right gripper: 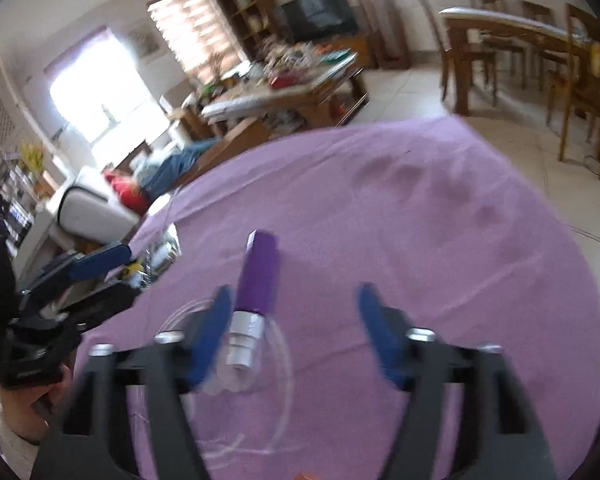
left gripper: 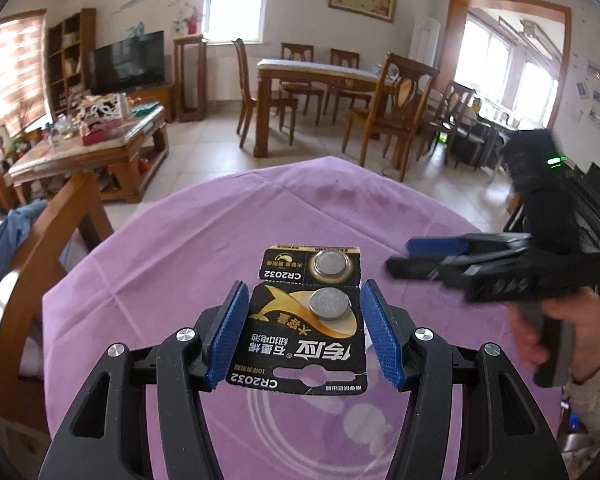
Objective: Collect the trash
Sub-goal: 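Grasp the purple-and-white tube with the right tool while the left tool grasps the black battery card, then carry the tube and battery card to the black bin and open both tools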
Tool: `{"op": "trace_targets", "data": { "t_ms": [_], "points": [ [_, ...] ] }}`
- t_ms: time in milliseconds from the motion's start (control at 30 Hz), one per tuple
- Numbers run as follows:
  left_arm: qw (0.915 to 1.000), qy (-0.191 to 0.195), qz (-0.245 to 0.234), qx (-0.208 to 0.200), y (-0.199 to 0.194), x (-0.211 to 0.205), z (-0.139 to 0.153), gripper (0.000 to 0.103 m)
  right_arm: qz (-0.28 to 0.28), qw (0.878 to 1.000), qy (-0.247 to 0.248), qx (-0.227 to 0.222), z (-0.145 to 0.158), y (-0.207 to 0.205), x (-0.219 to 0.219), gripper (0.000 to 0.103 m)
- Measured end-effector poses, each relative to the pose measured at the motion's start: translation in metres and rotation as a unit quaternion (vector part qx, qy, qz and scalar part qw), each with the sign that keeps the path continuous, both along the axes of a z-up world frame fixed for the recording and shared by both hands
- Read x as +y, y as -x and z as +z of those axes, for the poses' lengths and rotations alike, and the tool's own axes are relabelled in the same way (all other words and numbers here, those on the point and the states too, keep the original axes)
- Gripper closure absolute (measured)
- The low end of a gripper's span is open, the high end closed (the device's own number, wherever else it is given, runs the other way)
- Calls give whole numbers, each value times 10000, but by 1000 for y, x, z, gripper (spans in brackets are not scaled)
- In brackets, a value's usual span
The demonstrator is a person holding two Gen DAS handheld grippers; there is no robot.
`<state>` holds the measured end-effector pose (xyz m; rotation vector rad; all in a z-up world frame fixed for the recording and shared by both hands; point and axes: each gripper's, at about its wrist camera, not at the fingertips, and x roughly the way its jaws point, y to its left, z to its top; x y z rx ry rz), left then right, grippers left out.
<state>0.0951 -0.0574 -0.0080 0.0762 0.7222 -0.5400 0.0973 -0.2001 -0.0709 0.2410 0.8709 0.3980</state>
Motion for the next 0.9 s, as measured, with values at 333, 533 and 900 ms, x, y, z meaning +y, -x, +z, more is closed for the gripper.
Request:
{"op": "trace_targets", "data": {
  "t_ms": [333,533,900],
  "points": [
    [9991,261,333,-47,21,42,10,45,339,9946,983,-9,-18,-19,58,77],
    [9993,312,189,-123,29,32,17,45,74,9998,191,22,-9,-7,18,79],
    [9948,456,-854,-321,45,-69,38,45,-1175,9877,-534,-882,43,94,-130,79]
  ]
}}
